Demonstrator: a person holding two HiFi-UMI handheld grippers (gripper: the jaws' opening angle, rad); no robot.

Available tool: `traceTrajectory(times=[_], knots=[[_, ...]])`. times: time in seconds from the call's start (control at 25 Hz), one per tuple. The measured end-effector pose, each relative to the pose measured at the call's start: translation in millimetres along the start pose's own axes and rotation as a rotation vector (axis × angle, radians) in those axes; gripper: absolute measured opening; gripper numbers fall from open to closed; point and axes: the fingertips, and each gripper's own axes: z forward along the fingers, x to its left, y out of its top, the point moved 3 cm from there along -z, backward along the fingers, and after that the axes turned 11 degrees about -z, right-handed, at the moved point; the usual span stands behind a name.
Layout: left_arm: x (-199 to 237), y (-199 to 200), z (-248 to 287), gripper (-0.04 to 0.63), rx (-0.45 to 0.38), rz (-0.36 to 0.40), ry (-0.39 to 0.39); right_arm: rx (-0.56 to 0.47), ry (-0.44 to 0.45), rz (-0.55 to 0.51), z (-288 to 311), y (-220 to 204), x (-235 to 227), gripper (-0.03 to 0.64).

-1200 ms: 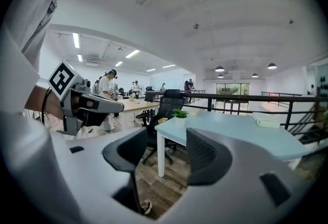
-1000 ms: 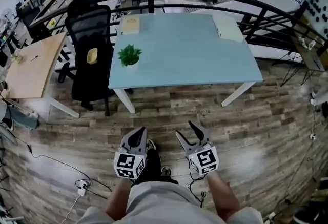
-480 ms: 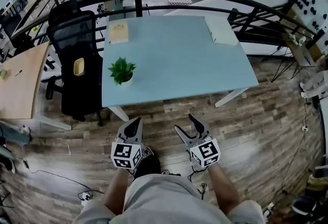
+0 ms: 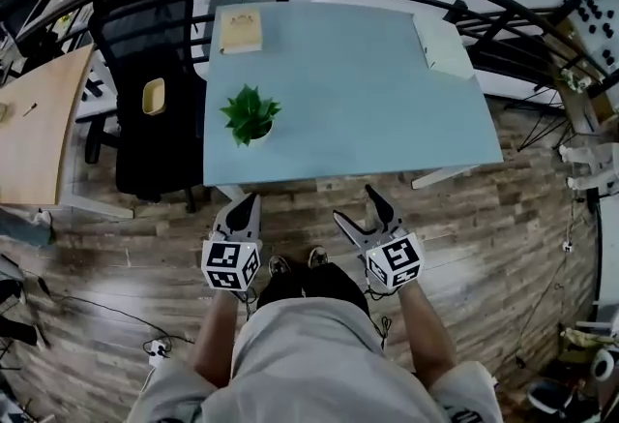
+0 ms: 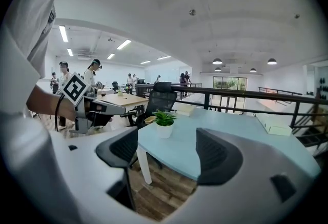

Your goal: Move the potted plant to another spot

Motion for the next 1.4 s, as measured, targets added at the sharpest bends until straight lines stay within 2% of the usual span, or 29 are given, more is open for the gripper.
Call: traceTrajectory(times=[0.12, 0.32, 0.48, 0.8, 0.96, 1.12, 1.4], knots=[[18, -4, 10, 0.011, 0.018, -0.031, 0.041, 0.015, 0.014, -0.008, 17, -2, -11, 0.365], [36, -11, 30, 0.011, 0.053, -0.036, 0.087, 0.003, 0.057, -0.001, 49, -5, -38, 0.374], [56, -16, 52, 0.011, 0.089, -0.05, 0.16, -0.019, 0.091, -0.01, 81, -4, -72, 0.38], [89, -21, 82, 0.011, 0.174, -0.06, 0.343, -0.033, 0.294, -0.049, 155, -12, -121, 0.391], [100, -30, 95, 0.011, 0.187, -0.106, 0.423, -0.031, 0.407, -0.094, 188, -27, -126, 0.396], [105, -39, 99, 0.011, 0.18, -0.16, 0.484, -0.012, 0.482, -0.079, 212, -47, -116, 0.407], [110, -56, 106, 0.011, 0.195, -0.198, 0.518, 0.021, 0.571, -0.063, 239, -71, -85, 0.426]])
